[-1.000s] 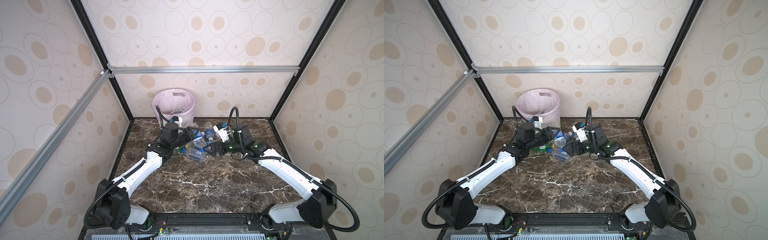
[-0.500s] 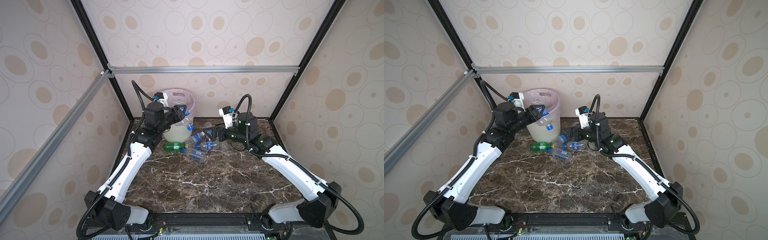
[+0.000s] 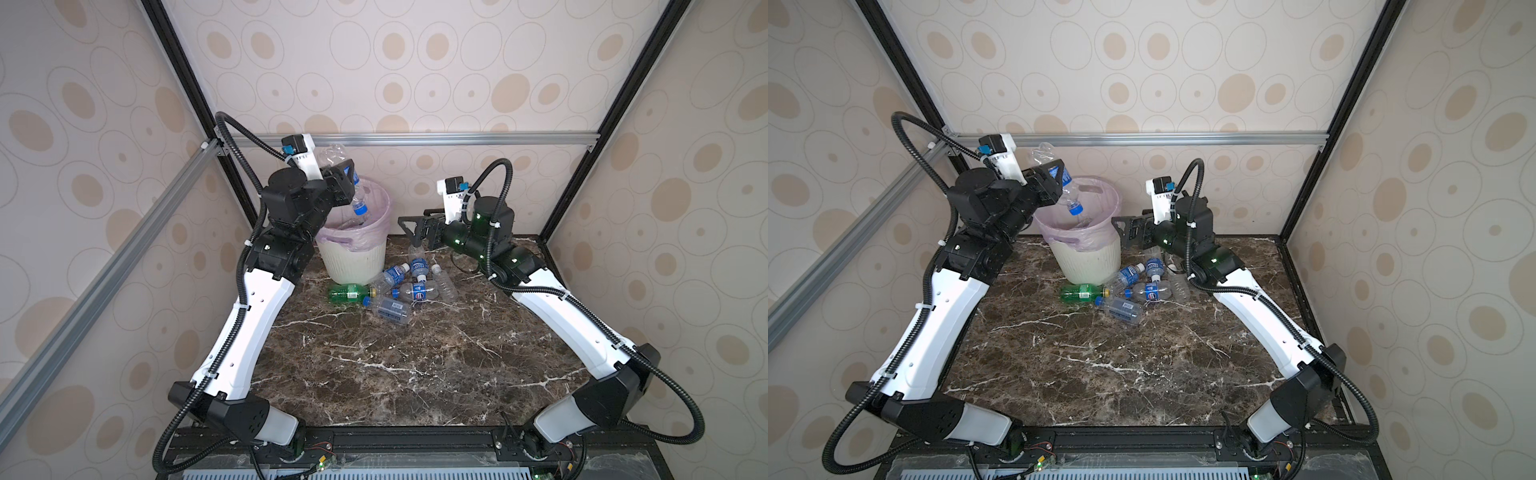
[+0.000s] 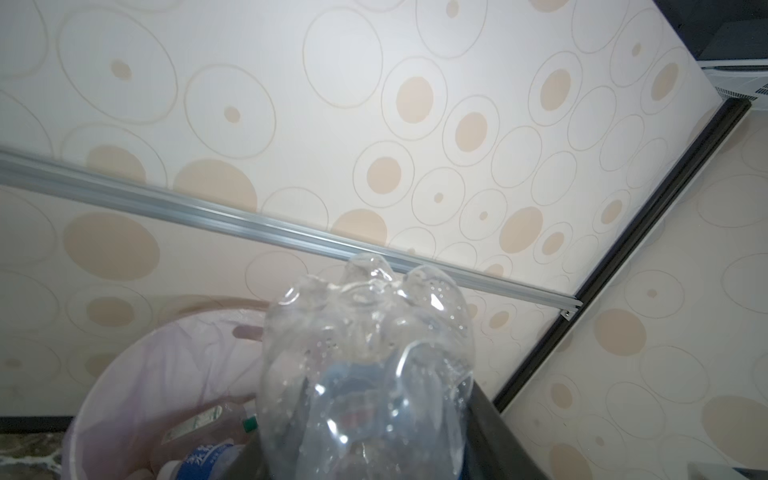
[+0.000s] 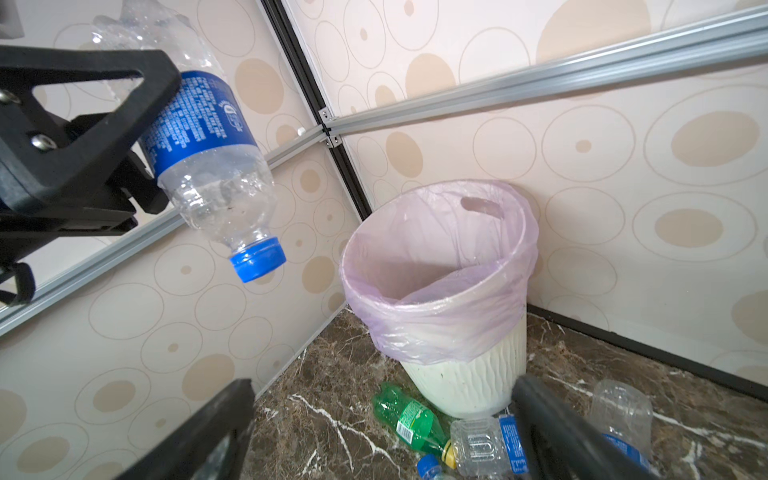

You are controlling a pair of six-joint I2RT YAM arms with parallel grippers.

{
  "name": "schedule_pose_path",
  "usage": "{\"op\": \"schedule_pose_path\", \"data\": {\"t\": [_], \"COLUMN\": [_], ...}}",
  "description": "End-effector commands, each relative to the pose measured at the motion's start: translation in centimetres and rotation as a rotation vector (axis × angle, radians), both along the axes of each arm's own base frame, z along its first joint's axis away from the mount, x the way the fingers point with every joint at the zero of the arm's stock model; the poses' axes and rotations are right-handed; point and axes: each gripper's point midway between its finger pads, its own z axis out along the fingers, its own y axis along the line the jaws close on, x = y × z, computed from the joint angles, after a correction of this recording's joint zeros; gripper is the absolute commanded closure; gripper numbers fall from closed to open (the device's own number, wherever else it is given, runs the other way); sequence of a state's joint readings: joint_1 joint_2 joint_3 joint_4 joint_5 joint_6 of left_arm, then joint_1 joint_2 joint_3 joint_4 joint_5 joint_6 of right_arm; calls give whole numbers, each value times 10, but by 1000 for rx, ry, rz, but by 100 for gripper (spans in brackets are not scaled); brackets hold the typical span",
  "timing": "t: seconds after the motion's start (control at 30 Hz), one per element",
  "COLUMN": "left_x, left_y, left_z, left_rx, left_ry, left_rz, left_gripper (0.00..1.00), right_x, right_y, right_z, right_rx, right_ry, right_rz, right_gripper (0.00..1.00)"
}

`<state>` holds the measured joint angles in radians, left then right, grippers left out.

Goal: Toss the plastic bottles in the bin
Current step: 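Carry the Pepsi-label bottle over the bin with left gripper while right gripper rises, then open left gripper to drop the Pepsi-label bottle into the bin, then lower both grippers back toward the bottle pile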

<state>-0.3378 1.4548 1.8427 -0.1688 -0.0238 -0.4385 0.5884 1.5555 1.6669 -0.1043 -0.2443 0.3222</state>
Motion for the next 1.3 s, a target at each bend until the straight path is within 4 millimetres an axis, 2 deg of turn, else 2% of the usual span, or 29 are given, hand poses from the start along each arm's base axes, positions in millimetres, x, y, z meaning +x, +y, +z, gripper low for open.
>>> {"op": "schedule_pose_path", "data": {"t": [0.0,0.07,0.13,0.23,0.3,0.33,0.37,0.43,0.5,0.67,0.97,1.1,1.27], "left_x": [-26,-18,1,51,89,104,118,129,124,89,40,25,7], "left_y": [27,30,30,25,18,13,9,5,1,3,5,2,-12], "left_z": [61,58,44,-1,-39,-54,-67,-79,-76,-52,-32,-34,-55], "left_rx": [39,47,51,43,23,21,24,34,47,22,-12,-40,-71], "left_ry": [-188,-189,-159,-51,54,105,160,235,231,152,121,119,142], "left_rz": [116,140,144,123,87,69,59,61,58,23,-29,-62,-138], "left_gripper": [48,49,49,49,45,36,18,3,1,1,1,1,1], "right_x": [7,10,13,16,15,14,12,9,5,0,-6,-6,-2], "right_y": [5,7,10,15,17,18,18,15,10,8,4,-6,-28], "right_z": [1,-8,-19,-32,-40,-42,-44,-48,-48,-51,-57,-66,-93], "right_rx": [-12,-20,-24,-26,-28,-30,-33,-40,-43,-42,-6,-22,-107], "right_ry": [-23,-2,21,62,88,96,105,116,113,127,176,202,260], "right_rz": [-1,-1,3,16,31,38,43,40,30,31,26,-25,-144], "right_gripper": [0,0,0,0,0,0,0,0,0,0,0,0,0]}}
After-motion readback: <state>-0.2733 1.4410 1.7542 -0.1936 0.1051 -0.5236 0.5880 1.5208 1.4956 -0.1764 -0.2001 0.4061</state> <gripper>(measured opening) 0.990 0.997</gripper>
